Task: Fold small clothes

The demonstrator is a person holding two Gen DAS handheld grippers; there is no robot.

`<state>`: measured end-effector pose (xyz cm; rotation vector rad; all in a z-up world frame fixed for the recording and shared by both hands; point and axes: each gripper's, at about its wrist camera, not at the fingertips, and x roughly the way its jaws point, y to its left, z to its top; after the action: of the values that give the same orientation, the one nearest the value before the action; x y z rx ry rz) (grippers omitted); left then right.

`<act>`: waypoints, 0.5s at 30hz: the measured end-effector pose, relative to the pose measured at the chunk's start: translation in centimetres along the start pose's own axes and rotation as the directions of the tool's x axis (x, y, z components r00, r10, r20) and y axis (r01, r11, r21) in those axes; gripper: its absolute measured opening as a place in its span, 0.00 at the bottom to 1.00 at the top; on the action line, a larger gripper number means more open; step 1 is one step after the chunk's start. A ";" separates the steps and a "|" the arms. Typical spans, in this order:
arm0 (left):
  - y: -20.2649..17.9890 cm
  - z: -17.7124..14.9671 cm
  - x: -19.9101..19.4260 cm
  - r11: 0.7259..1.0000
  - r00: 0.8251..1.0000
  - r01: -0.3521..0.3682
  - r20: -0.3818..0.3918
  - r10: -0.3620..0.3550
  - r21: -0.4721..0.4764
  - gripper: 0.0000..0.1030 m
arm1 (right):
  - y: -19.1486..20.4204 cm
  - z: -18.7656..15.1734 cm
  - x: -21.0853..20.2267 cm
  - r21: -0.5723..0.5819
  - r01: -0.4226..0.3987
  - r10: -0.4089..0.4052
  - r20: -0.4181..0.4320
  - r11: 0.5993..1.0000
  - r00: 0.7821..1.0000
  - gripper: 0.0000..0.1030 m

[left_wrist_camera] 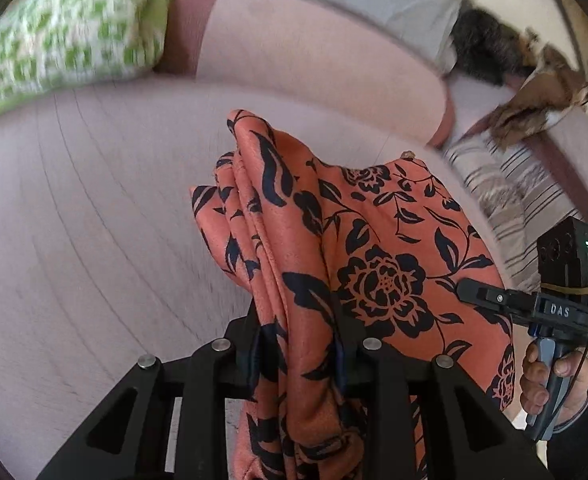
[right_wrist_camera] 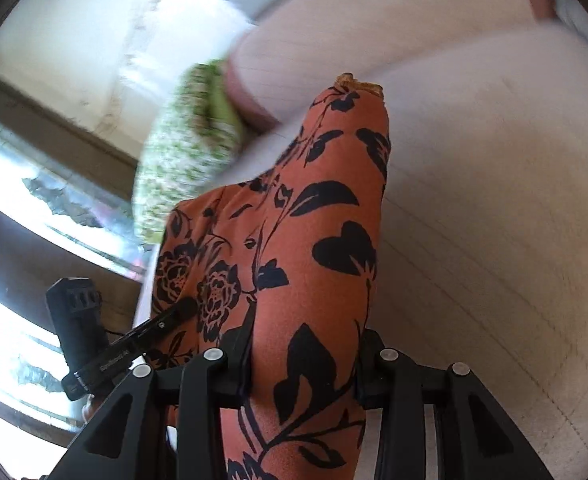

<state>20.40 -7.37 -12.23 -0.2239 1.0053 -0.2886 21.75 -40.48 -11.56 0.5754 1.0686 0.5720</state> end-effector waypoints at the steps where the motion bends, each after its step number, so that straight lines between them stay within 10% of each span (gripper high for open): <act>1: 0.2 -0.5 0.8 1.000 1.000 -0.018 -0.023 0.018 -0.002 0.35 | -1.2 -0.6 0.8 0.018 0.034 -0.033 -0.026 0.999 0.999 0.48; 8: -0.2 -1.2 -5.2 0.998 0.989 -0.061 0.133 0.060 0.009 0.45 | -0.2 -1.2 -4.5 -0.029 0.202 -0.198 0.102 0.979 0.975 0.68; 15: -4.3 0.3 -6.0 0.987 0.982 0.105 0.146 -0.122 0.118 0.47 | 2.8 0.2 -3.6 -0.002 -0.050 0.050 0.110 0.999 0.993 0.75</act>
<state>17.10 -9.31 -5.92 -0.2011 0.8237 -0.4238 20.17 -40.97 -7.26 0.6285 0.9522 0.5768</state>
